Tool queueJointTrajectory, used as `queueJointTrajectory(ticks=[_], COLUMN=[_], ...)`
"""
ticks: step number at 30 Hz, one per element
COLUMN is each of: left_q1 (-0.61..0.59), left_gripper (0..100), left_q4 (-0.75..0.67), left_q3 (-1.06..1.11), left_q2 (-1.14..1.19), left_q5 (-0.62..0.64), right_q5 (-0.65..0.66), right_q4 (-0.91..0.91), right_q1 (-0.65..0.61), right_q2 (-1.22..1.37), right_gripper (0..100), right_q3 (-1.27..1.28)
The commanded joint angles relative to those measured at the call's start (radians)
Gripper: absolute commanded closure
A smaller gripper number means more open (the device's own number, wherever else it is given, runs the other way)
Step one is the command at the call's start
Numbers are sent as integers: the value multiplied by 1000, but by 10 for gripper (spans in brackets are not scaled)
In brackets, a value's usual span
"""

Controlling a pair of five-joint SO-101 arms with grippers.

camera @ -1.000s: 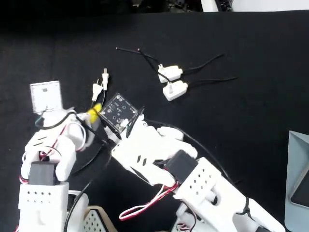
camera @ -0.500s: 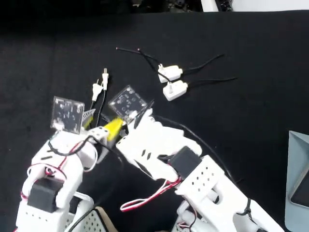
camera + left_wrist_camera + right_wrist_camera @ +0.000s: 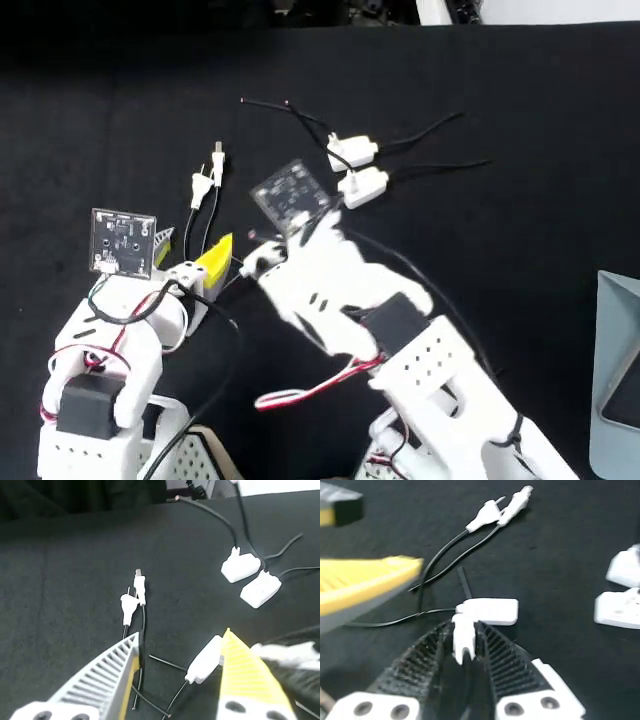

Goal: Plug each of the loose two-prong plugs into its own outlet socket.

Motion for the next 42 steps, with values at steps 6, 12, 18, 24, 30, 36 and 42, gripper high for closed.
queueJointTrajectory(ticks=[6,12,18,24,30,36,42], left_q1=[-12,51,51,39,-91,-139,-117], left_gripper=[697,700,700,700,702,704,702], left_q4=[-49,-172,-311,-353,-344,-218,-98], left_q3=[-99,-203,-317,-458,-633,-742,-802], left_q2=[423,781,1071,1320,1499,1514,1432], left_q5=[-124,-181,-181,-183,-183,-222,-229], right_q5=[-14,-74,-74,-72,-72,-72,-72], right_q4=[-98,-147,-150,-199,-201,-201,-201], right_q1=[229,305,308,307,307,305,305], right_q2=[-19,-19,-19,-19,-19,-19,-19], right_gripper=[988,988,988,988,988,988,987], right_q3=[-8,-8,2,39,41,41,41])
